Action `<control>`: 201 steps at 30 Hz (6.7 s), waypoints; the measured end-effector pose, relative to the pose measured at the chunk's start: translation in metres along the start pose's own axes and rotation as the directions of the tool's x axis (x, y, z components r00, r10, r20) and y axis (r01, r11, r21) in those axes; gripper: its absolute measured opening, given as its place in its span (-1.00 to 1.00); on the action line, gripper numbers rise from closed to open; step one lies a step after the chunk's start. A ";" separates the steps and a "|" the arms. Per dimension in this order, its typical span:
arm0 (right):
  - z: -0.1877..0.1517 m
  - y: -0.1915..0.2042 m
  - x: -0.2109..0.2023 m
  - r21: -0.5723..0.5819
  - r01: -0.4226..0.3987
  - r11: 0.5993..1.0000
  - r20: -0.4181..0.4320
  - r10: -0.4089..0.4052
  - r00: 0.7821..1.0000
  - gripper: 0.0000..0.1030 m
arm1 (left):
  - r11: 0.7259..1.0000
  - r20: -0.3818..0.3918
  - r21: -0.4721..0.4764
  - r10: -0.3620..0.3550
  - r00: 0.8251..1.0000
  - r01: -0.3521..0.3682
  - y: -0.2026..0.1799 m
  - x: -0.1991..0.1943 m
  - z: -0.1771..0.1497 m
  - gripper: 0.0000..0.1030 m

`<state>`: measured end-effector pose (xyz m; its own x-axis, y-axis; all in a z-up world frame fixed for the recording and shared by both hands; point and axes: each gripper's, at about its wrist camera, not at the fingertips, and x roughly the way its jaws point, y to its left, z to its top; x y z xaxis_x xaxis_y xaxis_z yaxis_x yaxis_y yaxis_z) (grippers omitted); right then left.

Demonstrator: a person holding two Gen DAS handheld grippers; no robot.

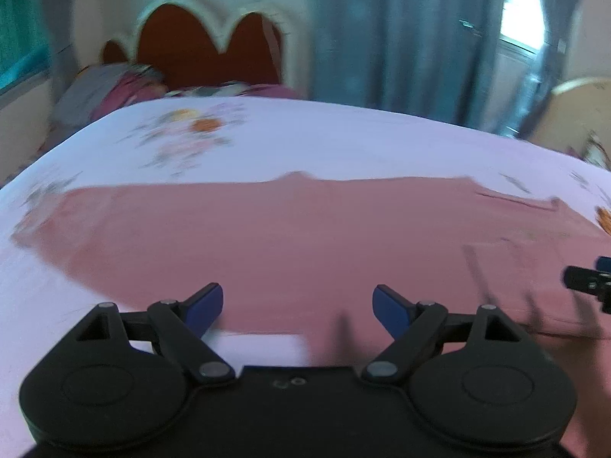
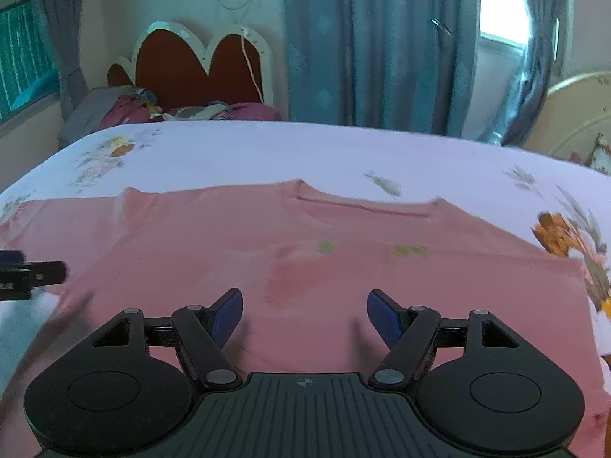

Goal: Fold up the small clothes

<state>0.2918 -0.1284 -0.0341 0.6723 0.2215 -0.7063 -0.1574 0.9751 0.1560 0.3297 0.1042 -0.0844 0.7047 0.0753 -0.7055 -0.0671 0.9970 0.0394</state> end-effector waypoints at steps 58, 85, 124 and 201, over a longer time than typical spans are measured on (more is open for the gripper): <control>-0.015 -0.006 0.039 0.080 0.079 0.994 -0.142 -0.068 0.988 -0.06 | 0.923 0.235 -0.151 -0.313 0.920 0.353 0.014 -0.015 0.067 -0.84; -0.026 -0.101 -0.034 0.394 -0.042 0.918 -0.051 0.068 0.996 -0.06 | 0.885 0.000 0.231 -0.416 0.909 0.405 -0.157 -0.019 -0.018 0.43; -0.033 -0.135 -0.018 0.199 0.192 0.961 -0.135 -0.167 0.977 -0.96 | 0.992 0.045 0.128 -0.020 0.999 0.014 -0.035 0.036 -0.039 -0.63; -0.006 -0.103 -0.010 0.155 0.147 0.977 -0.032 -0.144 0.989 -0.38 | 0.973 -0.011 0.132 -0.188 0.982 0.188 -0.099 0.068 0.030 -0.04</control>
<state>0.2970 -0.2313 -0.0468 0.6646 0.0790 -0.7430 0.0568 0.9862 0.1557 0.4052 0.0114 -0.1148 0.6972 -0.1136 -0.7078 0.1603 0.9871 -0.0006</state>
